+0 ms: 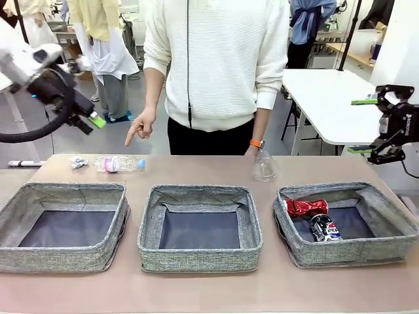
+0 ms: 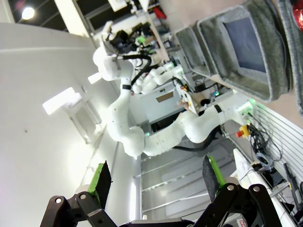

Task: Sort the waste into the appropriate baskets.
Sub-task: Pick up the waste item pointed out by the person.

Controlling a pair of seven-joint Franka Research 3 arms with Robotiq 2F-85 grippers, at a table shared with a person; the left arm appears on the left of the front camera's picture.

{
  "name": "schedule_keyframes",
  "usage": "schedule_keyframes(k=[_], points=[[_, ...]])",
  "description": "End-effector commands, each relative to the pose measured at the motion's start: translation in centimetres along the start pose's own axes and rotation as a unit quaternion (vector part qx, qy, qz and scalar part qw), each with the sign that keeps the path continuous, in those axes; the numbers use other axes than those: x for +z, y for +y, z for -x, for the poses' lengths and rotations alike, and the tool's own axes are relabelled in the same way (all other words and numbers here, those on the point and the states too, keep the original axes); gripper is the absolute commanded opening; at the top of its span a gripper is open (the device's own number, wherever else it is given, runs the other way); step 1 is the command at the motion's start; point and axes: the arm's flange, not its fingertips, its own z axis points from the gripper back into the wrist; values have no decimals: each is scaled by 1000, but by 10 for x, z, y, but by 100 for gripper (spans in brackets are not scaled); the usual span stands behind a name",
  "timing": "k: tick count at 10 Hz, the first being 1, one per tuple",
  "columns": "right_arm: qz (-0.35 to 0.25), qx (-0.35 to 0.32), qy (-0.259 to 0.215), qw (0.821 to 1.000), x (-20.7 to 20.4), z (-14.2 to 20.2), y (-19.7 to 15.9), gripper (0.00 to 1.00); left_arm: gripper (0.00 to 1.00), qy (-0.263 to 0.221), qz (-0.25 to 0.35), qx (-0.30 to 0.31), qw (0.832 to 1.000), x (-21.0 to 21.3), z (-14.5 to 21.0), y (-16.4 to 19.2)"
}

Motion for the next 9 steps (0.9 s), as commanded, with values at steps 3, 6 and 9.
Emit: schedule_keyframes(k=[3, 6, 9], points=[[-4, 4, -4, 1000, -1, -1, 3, 100, 100, 131, -449, -360, 807, -56, -22, -25], [-4, 4, -4, 1000, -1, -1, 3, 100, 100, 230, -501, -422, 720, -95, -26, -23], [-4, 4, -4, 1000, -1, -1, 3, 100, 100, 223, -283, -344, 867, -92, -36, -37]])
